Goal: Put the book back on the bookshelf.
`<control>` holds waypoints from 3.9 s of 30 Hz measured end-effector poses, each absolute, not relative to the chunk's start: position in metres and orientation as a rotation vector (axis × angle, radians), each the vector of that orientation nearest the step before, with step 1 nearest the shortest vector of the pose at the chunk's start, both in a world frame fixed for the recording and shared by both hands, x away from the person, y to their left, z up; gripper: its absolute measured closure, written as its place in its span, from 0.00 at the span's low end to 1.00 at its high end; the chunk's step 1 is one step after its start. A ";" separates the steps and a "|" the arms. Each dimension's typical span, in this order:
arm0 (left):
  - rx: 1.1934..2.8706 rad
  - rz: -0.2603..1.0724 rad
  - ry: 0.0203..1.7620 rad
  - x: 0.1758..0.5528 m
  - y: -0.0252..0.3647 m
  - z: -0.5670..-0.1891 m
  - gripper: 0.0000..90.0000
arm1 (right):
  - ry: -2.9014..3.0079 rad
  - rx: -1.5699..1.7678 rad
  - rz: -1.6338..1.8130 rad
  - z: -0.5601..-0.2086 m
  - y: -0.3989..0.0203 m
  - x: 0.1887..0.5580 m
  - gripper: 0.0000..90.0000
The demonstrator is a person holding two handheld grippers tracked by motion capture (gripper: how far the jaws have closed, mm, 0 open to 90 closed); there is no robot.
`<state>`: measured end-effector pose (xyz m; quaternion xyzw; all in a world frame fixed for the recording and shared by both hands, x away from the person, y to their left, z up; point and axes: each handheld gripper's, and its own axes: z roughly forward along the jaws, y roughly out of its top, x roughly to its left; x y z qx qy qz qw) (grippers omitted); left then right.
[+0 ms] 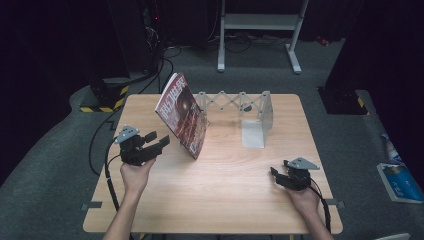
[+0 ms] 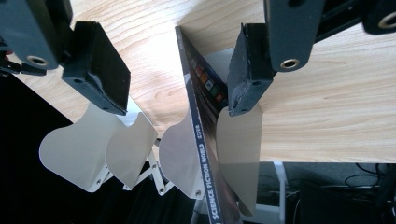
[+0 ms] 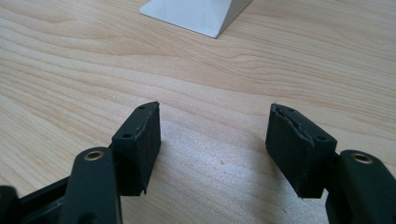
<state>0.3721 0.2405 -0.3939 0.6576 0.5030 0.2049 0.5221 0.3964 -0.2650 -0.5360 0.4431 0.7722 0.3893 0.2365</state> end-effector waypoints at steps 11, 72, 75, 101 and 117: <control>1.571 0.471 1.211 0.370 0.238 -0.401 0.44 | 2.117 1.214 1.067 -0.536 -0.265 0.396 0.40; 1.683 0.403 1.258 0.366 0.206 -0.465 0.45 | 2.115 1.212 1.068 -0.536 -0.265 0.396 0.40; 1.688 0.403 1.259 0.366 0.204 -0.467 0.45 | 2.114 1.211 1.068 -0.536 -0.265 0.396 0.40; 1.752 0.386 1.275 0.368 0.188 -0.490 0.45 | 2.114 1.210 1.068 -0.536 -0.265 0.396 0.40; 1.791 0.371 1.274 0.374 0.173 -0.500 0.44 | 2.115 1.210 1.068 -0.536 -0.265 0.396 0.40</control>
